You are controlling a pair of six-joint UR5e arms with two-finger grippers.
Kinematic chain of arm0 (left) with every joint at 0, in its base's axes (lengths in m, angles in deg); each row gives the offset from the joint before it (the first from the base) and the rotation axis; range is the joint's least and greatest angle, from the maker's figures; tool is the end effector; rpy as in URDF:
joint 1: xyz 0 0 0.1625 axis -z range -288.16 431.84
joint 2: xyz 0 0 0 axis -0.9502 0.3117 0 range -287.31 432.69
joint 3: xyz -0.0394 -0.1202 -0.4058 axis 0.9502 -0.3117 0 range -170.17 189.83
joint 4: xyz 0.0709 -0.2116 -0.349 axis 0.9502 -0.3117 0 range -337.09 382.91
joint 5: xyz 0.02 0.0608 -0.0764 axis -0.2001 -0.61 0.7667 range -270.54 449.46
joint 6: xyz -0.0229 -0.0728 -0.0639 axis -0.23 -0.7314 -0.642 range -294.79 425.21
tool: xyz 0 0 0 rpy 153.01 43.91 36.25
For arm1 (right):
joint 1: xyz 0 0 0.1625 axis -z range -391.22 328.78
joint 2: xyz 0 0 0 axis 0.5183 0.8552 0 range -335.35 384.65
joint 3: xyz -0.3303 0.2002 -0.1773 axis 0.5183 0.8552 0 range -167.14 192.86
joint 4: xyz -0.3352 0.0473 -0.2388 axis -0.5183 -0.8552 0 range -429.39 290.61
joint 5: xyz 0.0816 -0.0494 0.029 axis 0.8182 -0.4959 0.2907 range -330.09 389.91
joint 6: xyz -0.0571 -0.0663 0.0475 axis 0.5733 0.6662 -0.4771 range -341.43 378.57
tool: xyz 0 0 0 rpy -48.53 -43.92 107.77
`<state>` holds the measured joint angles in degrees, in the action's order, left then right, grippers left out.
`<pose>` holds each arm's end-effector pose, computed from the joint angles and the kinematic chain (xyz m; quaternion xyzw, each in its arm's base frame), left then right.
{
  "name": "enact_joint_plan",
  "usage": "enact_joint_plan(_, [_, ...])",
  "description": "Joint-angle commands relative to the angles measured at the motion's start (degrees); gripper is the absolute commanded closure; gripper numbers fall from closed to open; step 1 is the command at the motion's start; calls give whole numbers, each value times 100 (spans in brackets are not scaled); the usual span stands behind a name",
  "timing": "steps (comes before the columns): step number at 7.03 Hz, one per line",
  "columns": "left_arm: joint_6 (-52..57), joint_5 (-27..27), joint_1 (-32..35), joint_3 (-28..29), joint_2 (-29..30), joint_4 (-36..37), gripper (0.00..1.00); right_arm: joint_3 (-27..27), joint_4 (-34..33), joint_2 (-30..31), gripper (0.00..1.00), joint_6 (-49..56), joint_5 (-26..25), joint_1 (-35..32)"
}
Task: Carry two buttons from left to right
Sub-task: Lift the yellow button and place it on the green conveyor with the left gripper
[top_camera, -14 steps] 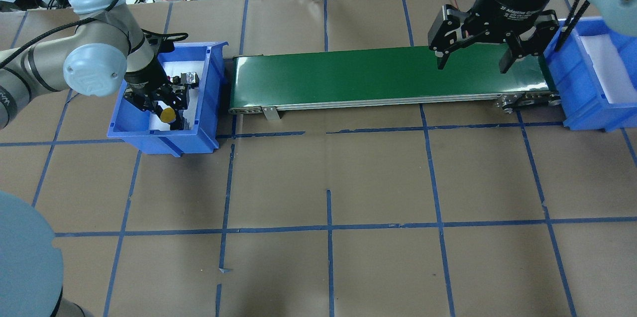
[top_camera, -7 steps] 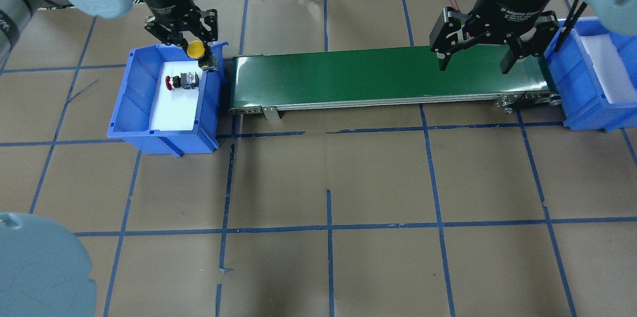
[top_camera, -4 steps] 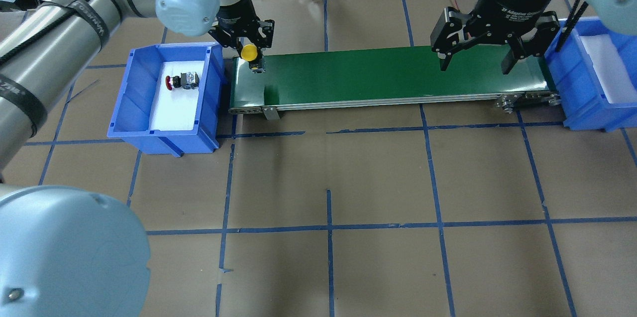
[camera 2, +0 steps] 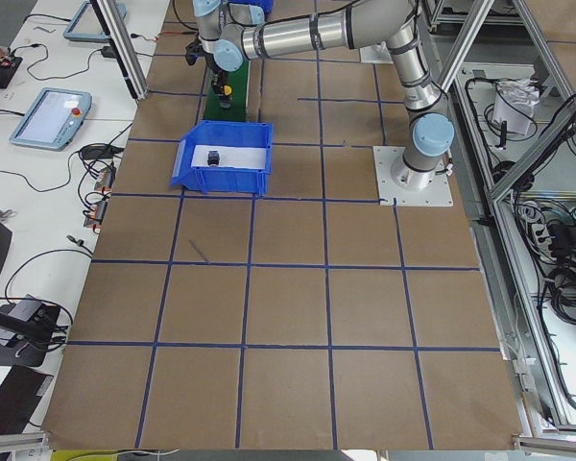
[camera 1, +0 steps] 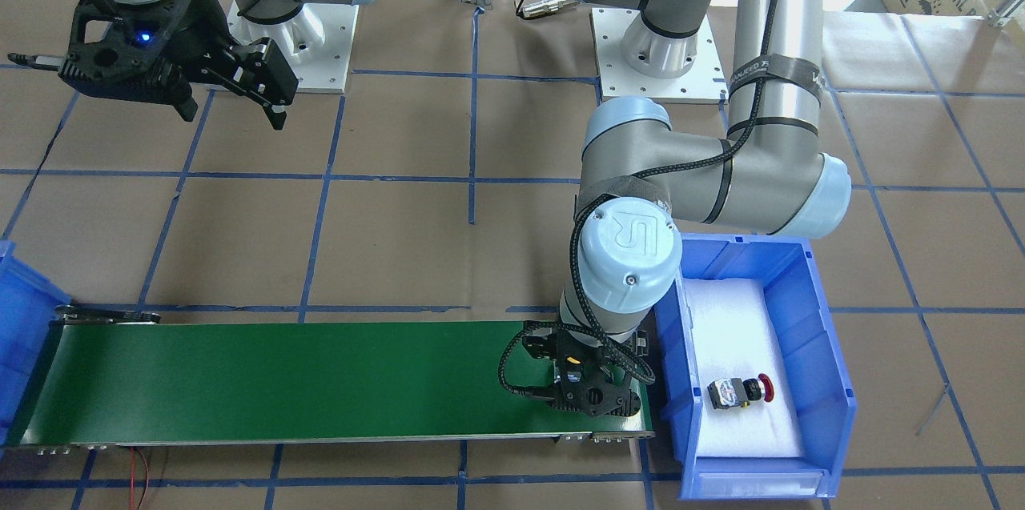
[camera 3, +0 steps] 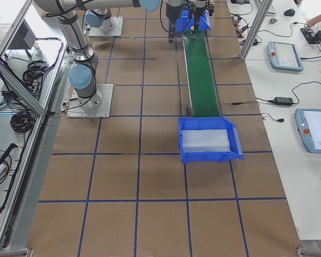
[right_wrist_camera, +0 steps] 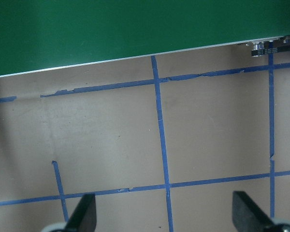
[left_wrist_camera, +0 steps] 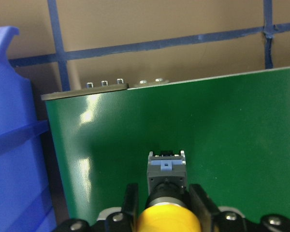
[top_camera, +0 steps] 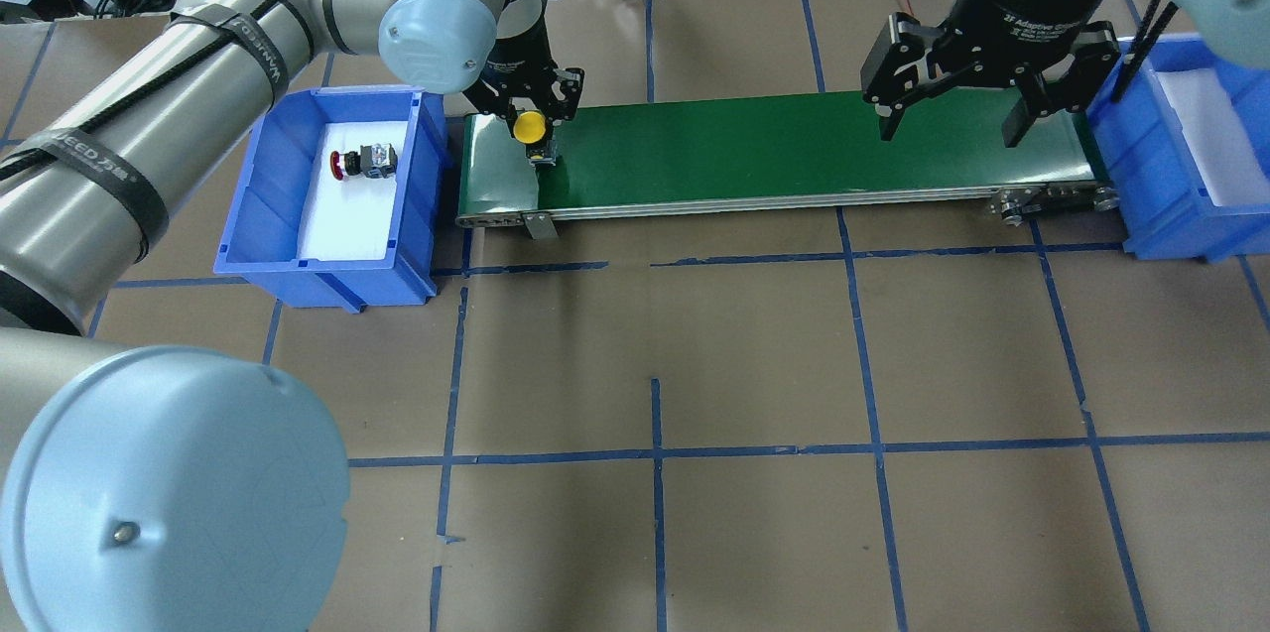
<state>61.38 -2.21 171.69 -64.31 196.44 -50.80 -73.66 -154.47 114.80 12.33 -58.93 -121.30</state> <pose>-0.2494 -0.6735 0.2931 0.0527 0.9984 0.0122 0.0162 0.1359 -0.4876 0.5106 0.0538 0.9984 0.0119 0.0095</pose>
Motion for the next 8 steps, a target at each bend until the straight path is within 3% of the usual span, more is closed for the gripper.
enact_joint_plan(1, [-21, -9, 16, 49, 53, 32, 1, -6, 9, 3, 0, 0, 7, -1])
enact_joint_plan(3, [-21, 9, 8, 58, -61, 32, 0, -6, 0, -6, 0, 0, -2, -1])
enact_joint_plan(6, [110, 9, -280, -126, -746, 6, 0, -6, 9, 3, 0, 0, -2, 8])
enact_joint_plan(8, [1290, 210, -957, -170, -904, 15, 0, -6, 9, -6, 0, 44, -2, 43])
